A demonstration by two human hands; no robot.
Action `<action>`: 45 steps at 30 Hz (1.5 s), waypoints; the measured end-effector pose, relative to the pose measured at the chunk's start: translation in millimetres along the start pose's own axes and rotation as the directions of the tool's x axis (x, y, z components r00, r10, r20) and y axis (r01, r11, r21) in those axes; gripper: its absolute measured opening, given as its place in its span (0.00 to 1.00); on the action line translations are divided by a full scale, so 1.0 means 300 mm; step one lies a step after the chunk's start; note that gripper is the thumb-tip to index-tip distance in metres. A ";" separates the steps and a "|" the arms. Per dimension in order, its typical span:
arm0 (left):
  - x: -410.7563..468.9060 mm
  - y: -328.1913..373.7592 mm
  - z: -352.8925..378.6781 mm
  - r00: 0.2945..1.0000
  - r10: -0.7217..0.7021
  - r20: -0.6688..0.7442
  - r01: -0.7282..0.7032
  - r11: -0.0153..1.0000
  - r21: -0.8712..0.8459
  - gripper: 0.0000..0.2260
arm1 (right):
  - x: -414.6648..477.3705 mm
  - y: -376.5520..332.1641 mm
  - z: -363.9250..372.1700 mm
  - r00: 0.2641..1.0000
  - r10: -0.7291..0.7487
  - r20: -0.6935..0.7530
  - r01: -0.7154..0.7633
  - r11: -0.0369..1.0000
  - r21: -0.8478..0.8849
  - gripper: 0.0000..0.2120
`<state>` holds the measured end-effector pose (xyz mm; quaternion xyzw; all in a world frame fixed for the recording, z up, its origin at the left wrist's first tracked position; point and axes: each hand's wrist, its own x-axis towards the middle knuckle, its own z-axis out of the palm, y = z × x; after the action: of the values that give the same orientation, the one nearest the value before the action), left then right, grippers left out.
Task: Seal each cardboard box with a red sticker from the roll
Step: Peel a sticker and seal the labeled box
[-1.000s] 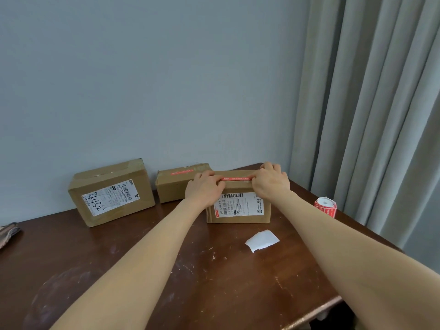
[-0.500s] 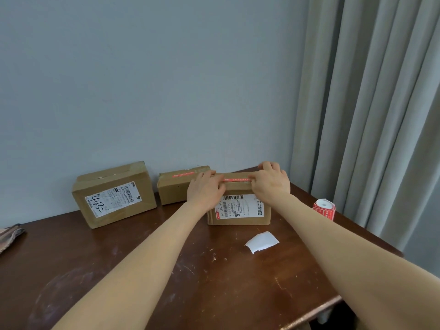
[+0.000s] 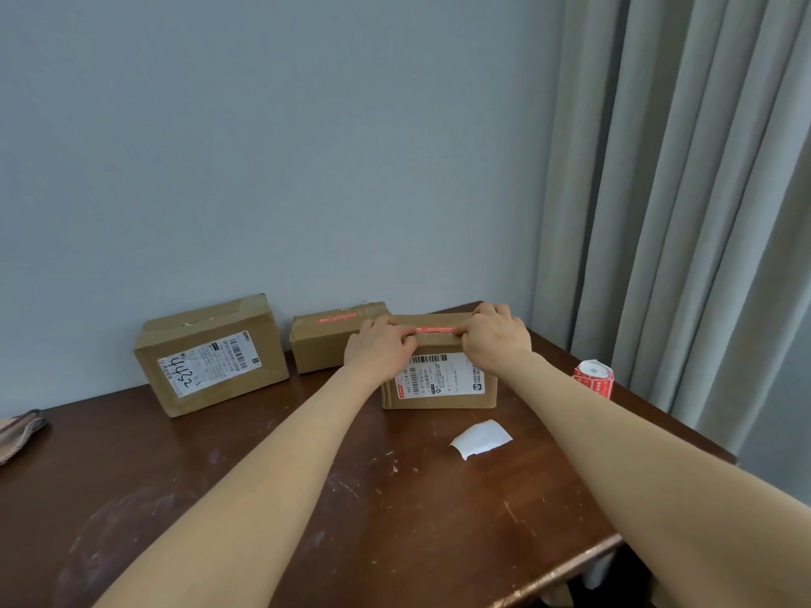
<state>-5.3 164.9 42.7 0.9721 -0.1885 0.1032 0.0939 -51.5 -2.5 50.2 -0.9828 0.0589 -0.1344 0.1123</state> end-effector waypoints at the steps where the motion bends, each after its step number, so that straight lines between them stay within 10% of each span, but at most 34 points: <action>1: 0.003 0.002 -0.004 1.000 0.002 0.002 -0.002 1.000 0.015 0.19 | 0.002 -0.002 -0.004 1.000 0.000 -0.006 0.000 1.000 -0.005 0.19; 45: 0.014 -0.005 0.002 0.995 0.014 -0.098 -0.014 1.000 0.000 0.16 | 0.022 0.013 -0.013 1.000 0.013 0.016 -0.012 1.000 -0.008 0.16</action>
<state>-0.7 164.8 43.0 0.9645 -0.1905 0.1515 0.1025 -46.7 -8.1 54.6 -0.9839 0.0647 -0.1255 0.1096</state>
